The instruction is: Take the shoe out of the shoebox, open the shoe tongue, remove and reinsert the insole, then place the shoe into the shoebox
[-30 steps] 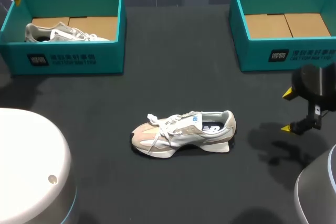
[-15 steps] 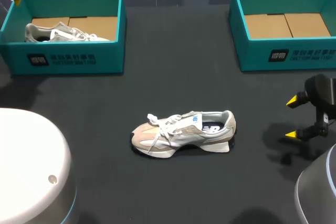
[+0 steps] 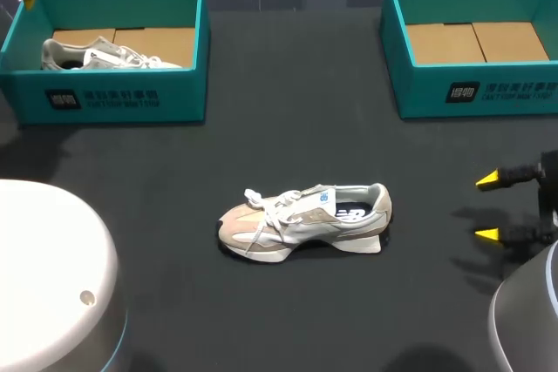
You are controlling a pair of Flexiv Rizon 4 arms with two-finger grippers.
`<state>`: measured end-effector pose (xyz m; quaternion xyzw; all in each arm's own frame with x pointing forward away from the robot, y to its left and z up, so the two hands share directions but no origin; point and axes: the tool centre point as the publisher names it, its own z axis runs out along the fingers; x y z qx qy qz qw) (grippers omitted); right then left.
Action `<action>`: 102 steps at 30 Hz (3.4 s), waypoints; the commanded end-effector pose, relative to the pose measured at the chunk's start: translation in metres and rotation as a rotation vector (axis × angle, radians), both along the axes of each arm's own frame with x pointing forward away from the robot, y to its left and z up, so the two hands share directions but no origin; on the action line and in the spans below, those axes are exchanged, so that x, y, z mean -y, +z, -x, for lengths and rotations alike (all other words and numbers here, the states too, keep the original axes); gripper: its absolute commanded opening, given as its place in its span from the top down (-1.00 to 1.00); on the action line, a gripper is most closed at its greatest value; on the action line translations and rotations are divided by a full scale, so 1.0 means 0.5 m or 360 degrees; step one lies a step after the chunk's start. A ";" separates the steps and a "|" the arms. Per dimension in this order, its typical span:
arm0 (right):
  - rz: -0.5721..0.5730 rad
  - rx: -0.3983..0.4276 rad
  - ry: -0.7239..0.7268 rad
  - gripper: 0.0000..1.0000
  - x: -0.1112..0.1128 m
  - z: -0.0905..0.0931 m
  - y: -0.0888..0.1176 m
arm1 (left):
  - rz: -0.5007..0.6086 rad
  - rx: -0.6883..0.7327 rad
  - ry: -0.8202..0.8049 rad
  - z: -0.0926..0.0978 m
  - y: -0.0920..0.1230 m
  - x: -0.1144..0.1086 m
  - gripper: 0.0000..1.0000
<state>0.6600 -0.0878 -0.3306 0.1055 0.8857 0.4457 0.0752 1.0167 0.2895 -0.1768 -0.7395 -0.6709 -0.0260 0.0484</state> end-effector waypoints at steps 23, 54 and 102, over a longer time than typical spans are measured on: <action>-0.0188 -0.0021 0.0068 -1.00 -0.019 -0.017 -0.009 | -0.0002 -0.0003 -0.0002 -0.002 0.001 -0.001 -1.00; -0.0206 -0.0012 0.0057 -1.00 -0.036 -0.037 -0.031 | -0.0002 -0.0003 -0.0002 -0.002 0.001 -0.001 -1.00; -0.0312 -0.0043 0.0160 -1.00 -0.212 -0.084 -0.126 | -0.0002 -0.0003 -0.0002 -0.002 0.001 -0.001 -1.00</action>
